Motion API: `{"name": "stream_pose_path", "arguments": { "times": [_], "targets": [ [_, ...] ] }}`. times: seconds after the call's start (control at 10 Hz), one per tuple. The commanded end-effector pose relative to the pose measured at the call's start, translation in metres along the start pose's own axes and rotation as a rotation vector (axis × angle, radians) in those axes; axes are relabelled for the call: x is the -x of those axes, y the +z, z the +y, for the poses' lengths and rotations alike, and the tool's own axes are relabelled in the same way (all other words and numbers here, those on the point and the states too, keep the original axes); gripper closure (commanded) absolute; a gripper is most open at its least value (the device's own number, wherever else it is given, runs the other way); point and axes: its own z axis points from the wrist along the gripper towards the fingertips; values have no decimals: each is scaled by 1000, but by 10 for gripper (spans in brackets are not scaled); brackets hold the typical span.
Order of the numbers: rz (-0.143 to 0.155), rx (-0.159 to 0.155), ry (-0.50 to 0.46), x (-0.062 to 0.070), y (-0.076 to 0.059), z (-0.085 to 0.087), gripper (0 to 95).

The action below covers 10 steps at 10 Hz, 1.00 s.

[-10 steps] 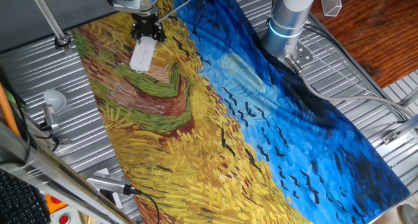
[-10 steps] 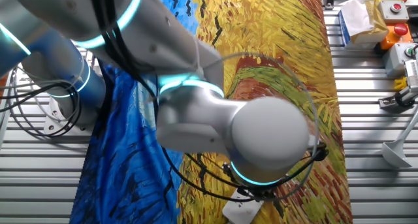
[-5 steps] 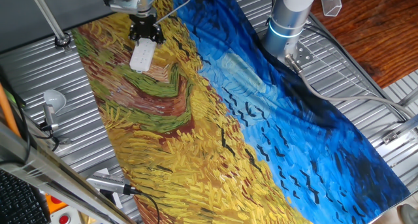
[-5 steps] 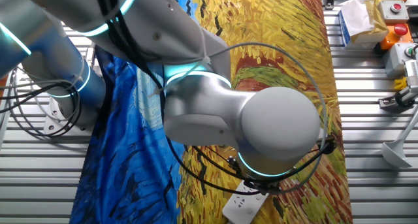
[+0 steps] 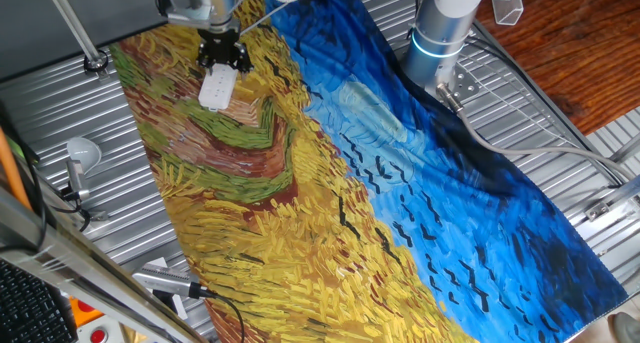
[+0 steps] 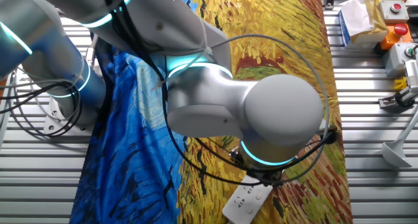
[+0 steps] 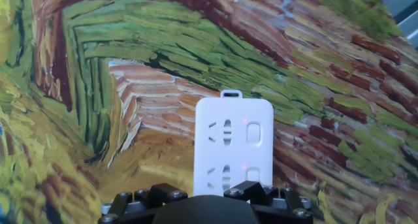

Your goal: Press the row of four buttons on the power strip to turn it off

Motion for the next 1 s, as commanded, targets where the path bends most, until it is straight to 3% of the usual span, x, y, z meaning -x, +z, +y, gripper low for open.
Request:
{"name": "stream_pose_path", "arguments": {
  "times": [0.1, 1.0],
  "targets": [
    [-1, -7, 1, 0, 5, -1, 190],
    [-13, -14, 12, -1, 22, 1, 190]
  ]
}}
